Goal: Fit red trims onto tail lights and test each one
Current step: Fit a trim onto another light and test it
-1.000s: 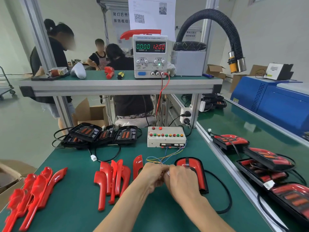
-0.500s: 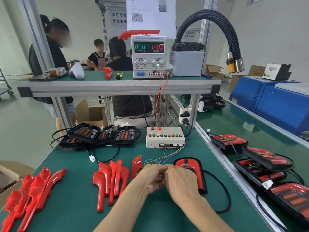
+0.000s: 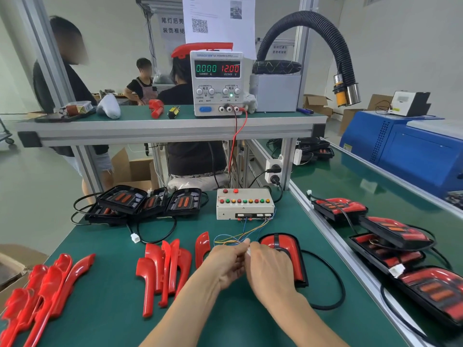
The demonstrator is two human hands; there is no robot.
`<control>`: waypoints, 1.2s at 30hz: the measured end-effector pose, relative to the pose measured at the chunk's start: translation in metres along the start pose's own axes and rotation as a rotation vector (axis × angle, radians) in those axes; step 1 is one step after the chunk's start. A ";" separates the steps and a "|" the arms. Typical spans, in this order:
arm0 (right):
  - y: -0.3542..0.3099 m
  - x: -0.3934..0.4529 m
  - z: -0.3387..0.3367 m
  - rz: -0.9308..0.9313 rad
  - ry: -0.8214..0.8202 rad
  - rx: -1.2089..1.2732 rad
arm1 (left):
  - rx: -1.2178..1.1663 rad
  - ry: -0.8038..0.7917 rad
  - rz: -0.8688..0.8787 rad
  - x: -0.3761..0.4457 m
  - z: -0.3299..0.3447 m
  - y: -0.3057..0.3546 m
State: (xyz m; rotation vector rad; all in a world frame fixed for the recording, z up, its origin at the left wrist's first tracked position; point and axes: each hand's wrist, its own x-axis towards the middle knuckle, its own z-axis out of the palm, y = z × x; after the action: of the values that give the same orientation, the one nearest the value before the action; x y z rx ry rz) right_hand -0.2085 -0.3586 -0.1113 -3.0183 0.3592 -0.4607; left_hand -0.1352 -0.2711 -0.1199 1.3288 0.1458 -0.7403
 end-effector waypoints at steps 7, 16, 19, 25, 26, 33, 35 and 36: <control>-0.007 -0.003 -0.009 0.014 0.072 0.024 | 0.027 0.025 0.068 -0.003 0.004 0.002; -0.005 -0.008 0.000 -0.061 0.141 -0.077 | -0.001 0.121 0.113 0.003 0.002 0.002; -0.004 -0.013 -0.002 -0.086 0.174 -0.024 | 0.051 0.176 0.142 0.009 -0.004 0.002; 0.002 -0.049 -0.009 -0.136 0.155 -0.037 | 0.626 0.337 0.289 0.014 -0.026 -0.013; 0.003 -0.055 -0.006 -0.164 0.181 -0.008 | 0.730 0.366 0.321 0.013 -0.028 -0.015; 0.049 -0.081 -0.010 0.252 0.388 0.421 | 1.121 0.505 0.506 -0.004 -0.027 -0.023; 0.081 -0.070 -0.013 0.464 0.205 0.475 | 1.228 0.552 0.562 -0.014 -0.028 -0.026; 0.096 -0.062 -0.015 0.544 0.106 0.522 | 1.242 0.576 0.593 -0.021 -0.028 -0.029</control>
State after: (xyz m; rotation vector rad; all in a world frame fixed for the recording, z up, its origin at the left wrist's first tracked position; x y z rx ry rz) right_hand -0.2917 -0.4374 -0.1248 -2.2756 0.8762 -0.5547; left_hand -0.1585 -0.2382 -0.1407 2.5836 -0.3081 0.1871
